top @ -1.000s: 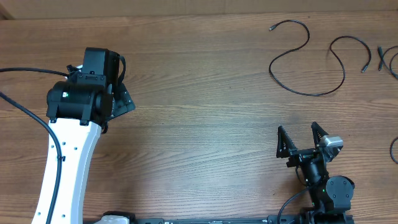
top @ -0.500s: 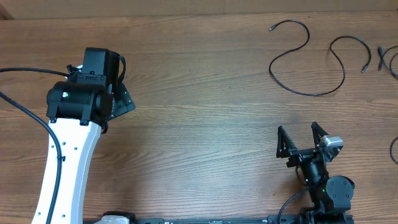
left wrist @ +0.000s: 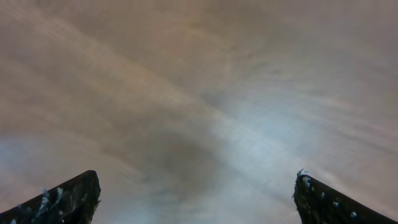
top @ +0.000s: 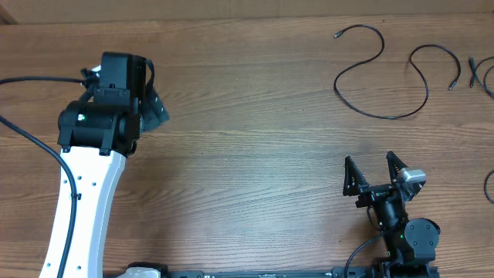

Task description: Untangle cables

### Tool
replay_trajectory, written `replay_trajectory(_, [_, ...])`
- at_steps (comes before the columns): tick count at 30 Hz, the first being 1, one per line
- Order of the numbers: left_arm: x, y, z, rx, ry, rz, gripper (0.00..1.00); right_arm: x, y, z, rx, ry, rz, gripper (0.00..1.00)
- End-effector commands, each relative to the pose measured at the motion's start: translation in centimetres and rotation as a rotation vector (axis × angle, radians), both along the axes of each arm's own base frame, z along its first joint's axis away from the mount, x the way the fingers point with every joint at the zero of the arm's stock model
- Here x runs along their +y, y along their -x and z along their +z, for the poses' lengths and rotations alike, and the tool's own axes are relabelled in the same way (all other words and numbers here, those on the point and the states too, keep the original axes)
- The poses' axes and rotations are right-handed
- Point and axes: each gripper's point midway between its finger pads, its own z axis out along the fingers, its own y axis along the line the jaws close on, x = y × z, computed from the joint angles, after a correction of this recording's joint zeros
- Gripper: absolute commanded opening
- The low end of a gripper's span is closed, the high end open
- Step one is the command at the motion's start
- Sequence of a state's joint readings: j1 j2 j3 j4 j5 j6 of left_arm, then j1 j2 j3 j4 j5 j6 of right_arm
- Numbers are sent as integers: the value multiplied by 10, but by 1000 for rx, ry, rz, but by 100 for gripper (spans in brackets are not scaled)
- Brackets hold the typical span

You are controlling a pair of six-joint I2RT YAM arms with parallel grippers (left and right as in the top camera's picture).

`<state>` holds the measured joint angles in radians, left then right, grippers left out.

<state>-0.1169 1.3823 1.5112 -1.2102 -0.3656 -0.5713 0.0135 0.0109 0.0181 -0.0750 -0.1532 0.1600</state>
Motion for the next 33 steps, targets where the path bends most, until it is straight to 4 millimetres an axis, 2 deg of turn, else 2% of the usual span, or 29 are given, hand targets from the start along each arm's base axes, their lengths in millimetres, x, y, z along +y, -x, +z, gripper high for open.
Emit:
replay_trajectory(1, [-22,-14,1,-50,120,-50,99,0,0,-2,-4,4,2,100])
replay_trajectory(3, [-38,-19,1,-63,199,-97,99,0,0,-2,-4,4,2,100])
replay_trajectory(5, [-45,-18,0,-55,237,-120,99,0,0,-2,-4,4,2,100])
replay_trajectory(33, [-46,-17,-1,-52,238,-121,99,1,0,-2,-4,4,4,100])
